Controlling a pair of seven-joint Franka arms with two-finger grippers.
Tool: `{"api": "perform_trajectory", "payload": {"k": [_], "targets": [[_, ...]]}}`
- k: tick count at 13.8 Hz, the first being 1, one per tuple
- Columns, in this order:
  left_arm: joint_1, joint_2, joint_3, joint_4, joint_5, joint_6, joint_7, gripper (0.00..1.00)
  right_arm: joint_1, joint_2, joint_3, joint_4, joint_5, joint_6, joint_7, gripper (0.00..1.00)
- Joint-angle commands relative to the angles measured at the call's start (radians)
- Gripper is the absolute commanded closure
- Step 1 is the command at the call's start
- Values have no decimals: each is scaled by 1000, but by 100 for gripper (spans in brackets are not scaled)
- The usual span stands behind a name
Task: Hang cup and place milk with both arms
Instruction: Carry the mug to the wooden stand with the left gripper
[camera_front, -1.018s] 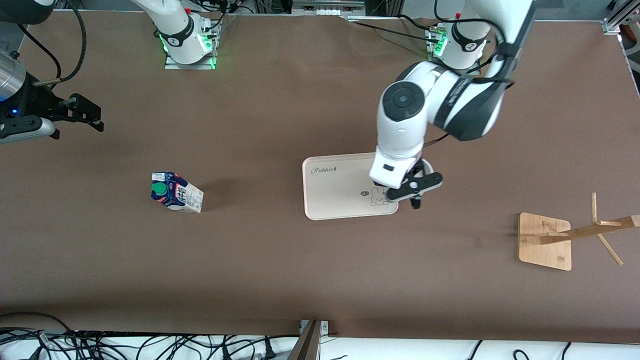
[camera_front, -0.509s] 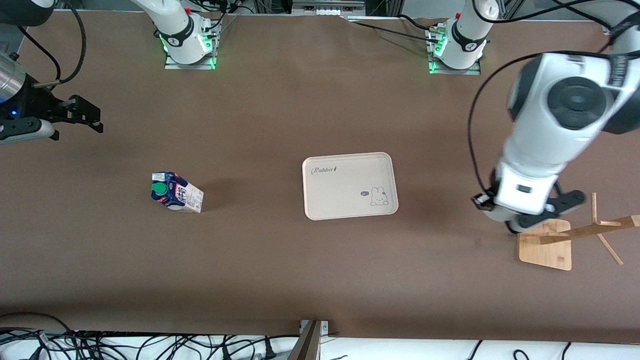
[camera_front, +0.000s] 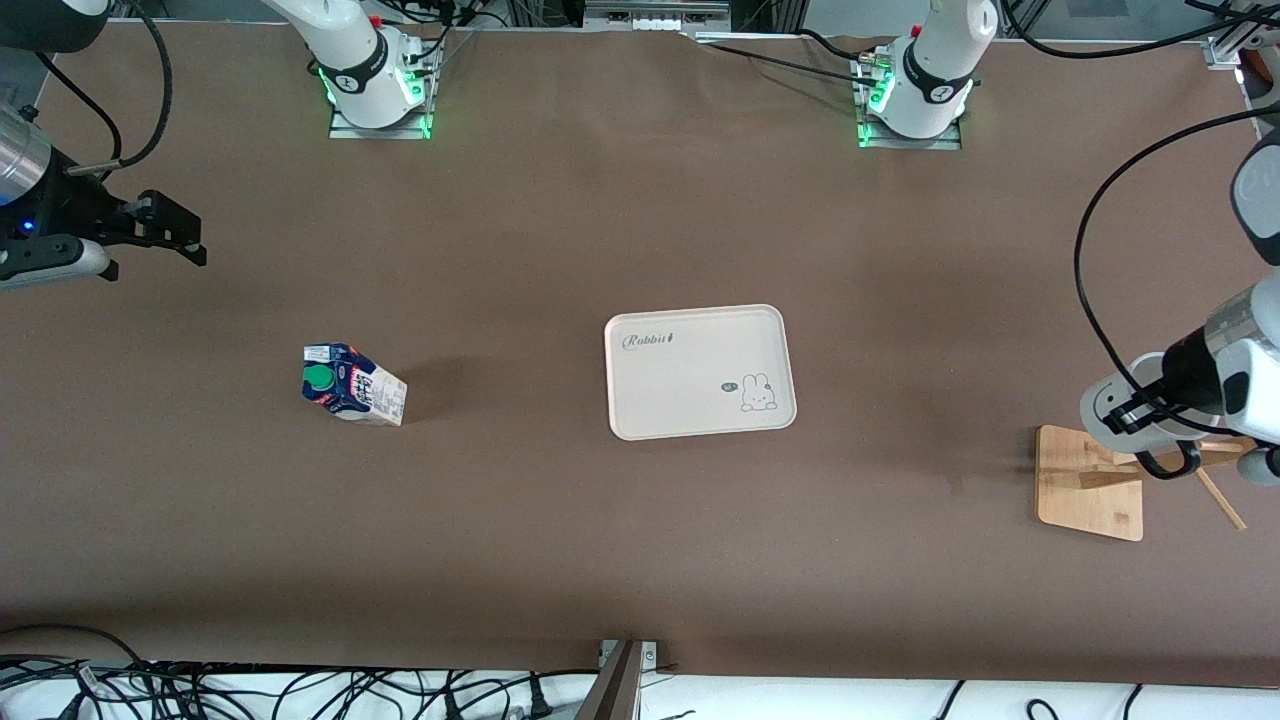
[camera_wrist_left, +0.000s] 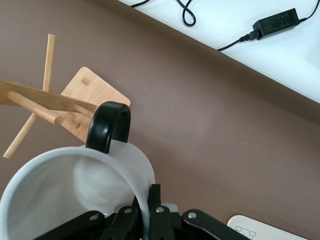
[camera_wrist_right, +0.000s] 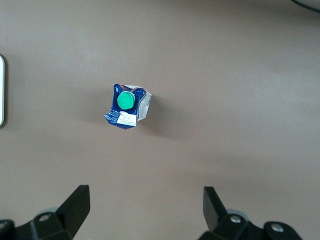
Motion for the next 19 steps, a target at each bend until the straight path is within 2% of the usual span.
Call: {"api": "perform_trajectory", "payload": {"k": [1,5,7,13,15,19], "targets": [[48,-8,-13,10,-70,-21,94,100,0,5,0,18,-5,-8,1,0],[79,-8,-14,10,-73,-30,119,100,0,5,0,18,-5,-5,1,0],[114,-8,-13,10,-117,-60,133,100,0,5,0,18,-5,-5,1,0],[177,-6,-13,6,-149,-60,274,100,0,5,0,18,-5,-5,1,0],[215,-6,-13,0,-206,-67,283,100,0,5,0,18,-5,-5,2,0],[226,-2,-10,1,-206,-72,336,100,0,5,0,18,-5,-5,2,0]]}}
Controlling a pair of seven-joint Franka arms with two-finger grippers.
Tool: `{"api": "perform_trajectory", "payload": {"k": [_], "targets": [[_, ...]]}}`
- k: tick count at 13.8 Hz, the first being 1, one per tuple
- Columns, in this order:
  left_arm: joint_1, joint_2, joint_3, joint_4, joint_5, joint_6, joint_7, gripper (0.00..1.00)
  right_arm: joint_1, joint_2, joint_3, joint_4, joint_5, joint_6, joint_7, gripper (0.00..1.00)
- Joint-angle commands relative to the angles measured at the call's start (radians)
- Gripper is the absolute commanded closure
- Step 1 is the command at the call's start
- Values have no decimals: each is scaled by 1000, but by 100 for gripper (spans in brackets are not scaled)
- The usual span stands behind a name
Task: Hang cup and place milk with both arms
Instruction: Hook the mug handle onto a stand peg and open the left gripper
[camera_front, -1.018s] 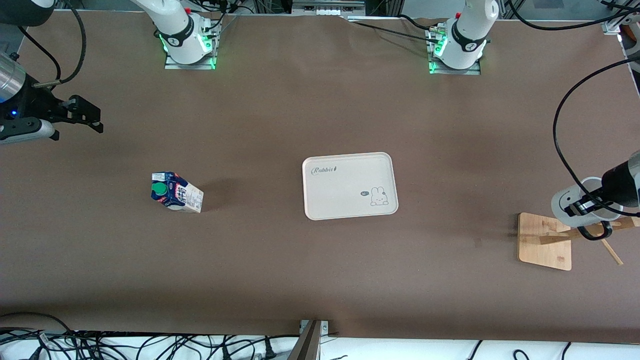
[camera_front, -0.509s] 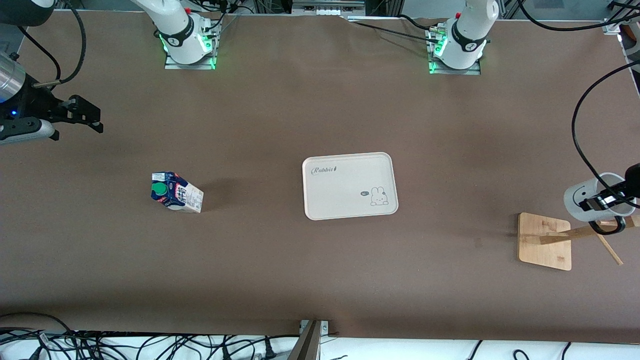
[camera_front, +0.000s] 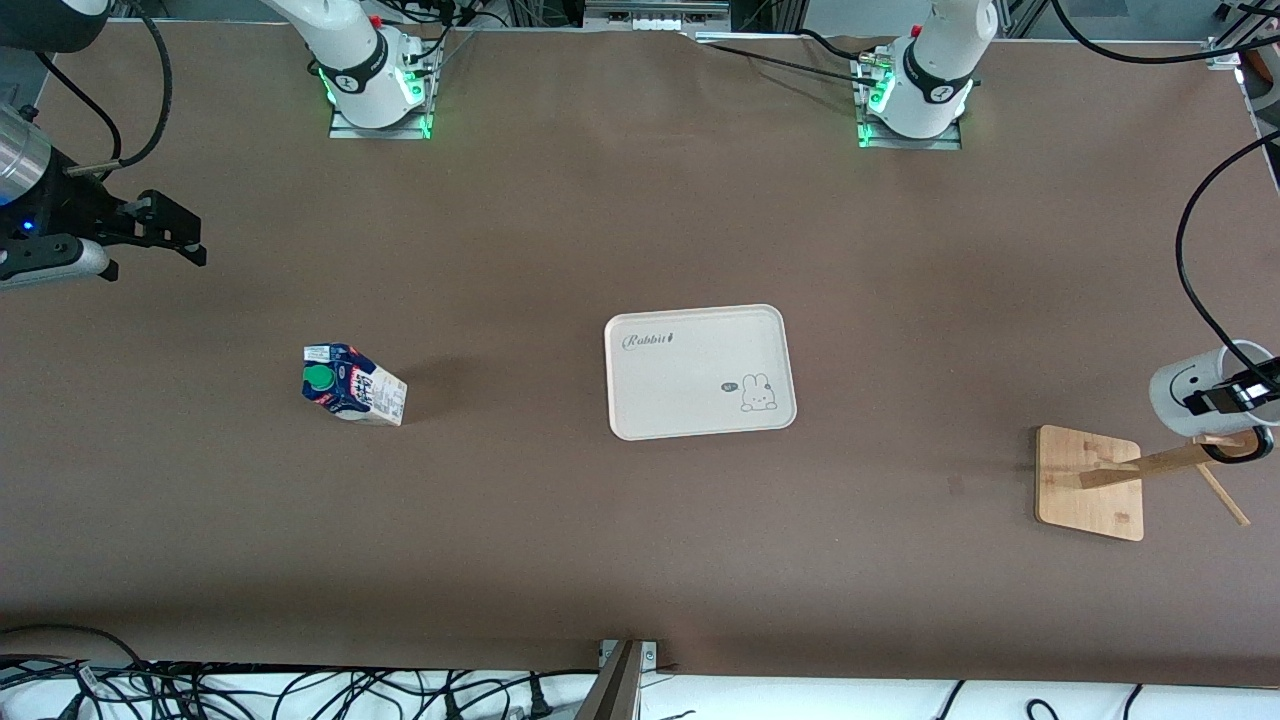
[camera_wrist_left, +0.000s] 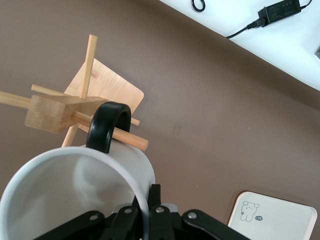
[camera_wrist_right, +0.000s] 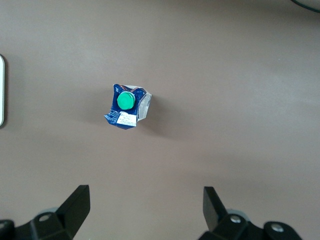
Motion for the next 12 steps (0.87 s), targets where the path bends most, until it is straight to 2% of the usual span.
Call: {"api": "perform_trajectory", "payload": {"k": [1,2,3,4,8,12], "targets": [[28,-5,-5,3,-15,-12,89,100,0,6,0,17,-5,-5,2,0],[34,-5,-3,2,-15,-12,106,100,0,5,0,17,-5,-5,2,0],[32,-5,-5,5,-9,-12,103,55,0,5,0,17,-5,-5,2,0],[31,-5,-9,0,-15,-13,94,1,0,6,0,17,-5,-5,2,0],[25,-9,-14,6,-1,-31,98,0,0,5,0,17,-5,-4,2,0],[9,-44,-20,10,0,-169,104,0,0,6,0,17,-5,-4,2,0]]}}
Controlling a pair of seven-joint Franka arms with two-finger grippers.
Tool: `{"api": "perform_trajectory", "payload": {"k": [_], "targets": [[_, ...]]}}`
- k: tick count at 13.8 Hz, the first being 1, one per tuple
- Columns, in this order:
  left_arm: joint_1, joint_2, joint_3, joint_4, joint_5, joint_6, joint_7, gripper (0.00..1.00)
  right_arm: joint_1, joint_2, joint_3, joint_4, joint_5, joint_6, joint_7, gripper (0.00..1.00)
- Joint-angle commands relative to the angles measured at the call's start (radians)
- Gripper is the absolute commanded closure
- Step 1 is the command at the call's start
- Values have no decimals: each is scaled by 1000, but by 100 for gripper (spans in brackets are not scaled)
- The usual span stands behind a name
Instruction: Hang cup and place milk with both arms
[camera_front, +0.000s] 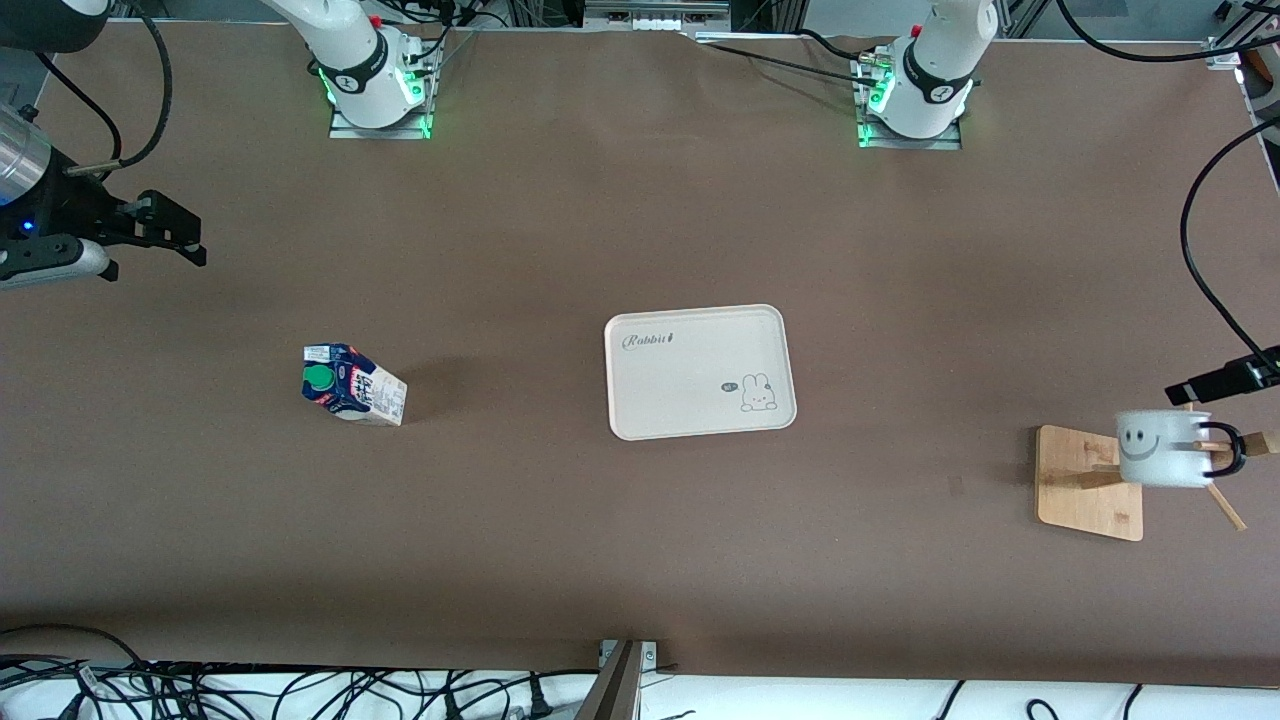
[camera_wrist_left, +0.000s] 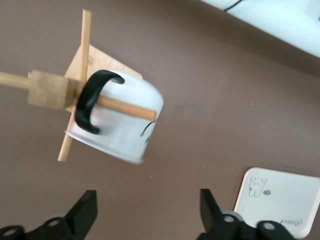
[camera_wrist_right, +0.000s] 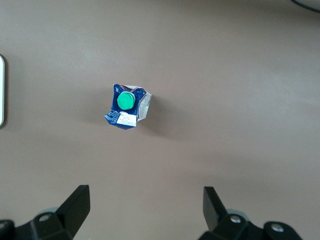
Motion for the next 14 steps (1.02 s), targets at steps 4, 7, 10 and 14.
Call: {"api": "perform_trajectory", "payload": {"k": [4,7,10,14], "targets": [[-46,-66,-47,6,135,-184,69,0,0,6,0,17,-5,-4,2,0],[-49,-78,-95,6,213,-184,115,0,0,6,0,17,-4,-2,2,0],[-99,-210,-60,-156,207,-80,118,0,0,6,0,17,-4,-2,2,0],[-320,-367,182,-376,198,92,170,0,0,6,0,17,-2,-2,2,0]]}}
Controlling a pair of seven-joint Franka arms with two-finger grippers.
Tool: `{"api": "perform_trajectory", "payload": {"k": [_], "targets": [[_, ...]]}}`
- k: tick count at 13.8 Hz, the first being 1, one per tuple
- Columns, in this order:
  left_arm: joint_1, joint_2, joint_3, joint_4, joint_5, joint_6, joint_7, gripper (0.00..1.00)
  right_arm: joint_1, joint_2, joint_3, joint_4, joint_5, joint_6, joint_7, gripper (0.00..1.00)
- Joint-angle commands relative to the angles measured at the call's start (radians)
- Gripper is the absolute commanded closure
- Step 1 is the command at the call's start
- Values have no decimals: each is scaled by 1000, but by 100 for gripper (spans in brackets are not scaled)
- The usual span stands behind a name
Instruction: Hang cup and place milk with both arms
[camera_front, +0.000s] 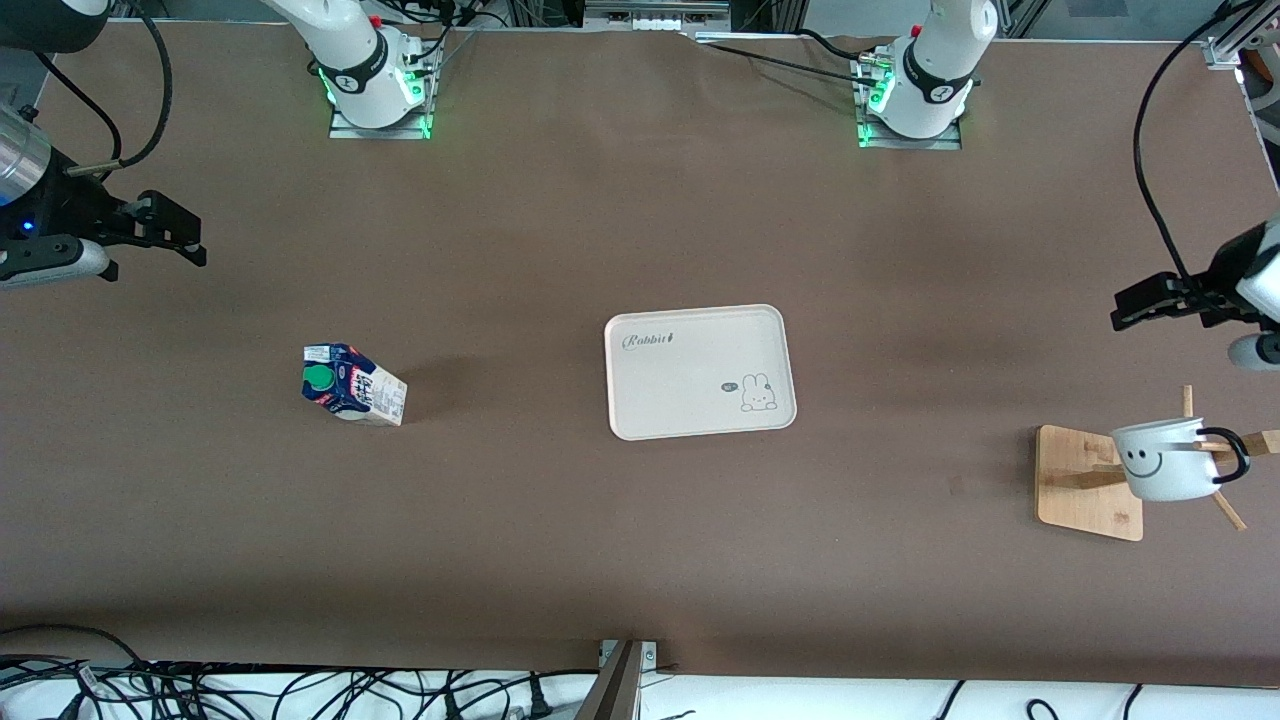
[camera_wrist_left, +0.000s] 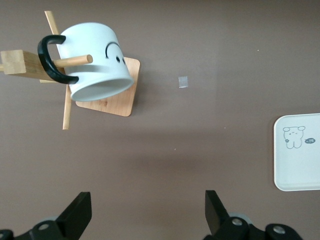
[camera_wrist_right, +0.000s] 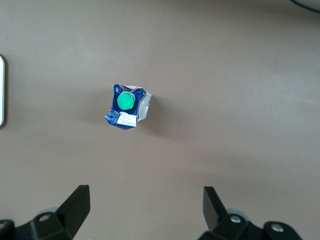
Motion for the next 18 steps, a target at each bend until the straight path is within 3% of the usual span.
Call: {"api": "perform_trajectory", "payload": {"k": [1,5,9,11,18], "targets": [[-80,-112,93,-138,9,62,38,0,0,6,0,17,-2,-3,2,0],[-79,-201,112,-229,-83,94,21,0,0,6,0,17,-2,-3,2,0],[-111,-221,132,-243,-65,90,33,0,-1,6,0,17,-2,-3,2,0],[-146,-218,176,-238,-66,90,30,0,0,6,0,17,-2,-3,2,0],[-140,-135,172,-129,-32,45,31,0,0,6,0,17,-2,-3,2,0]]}}
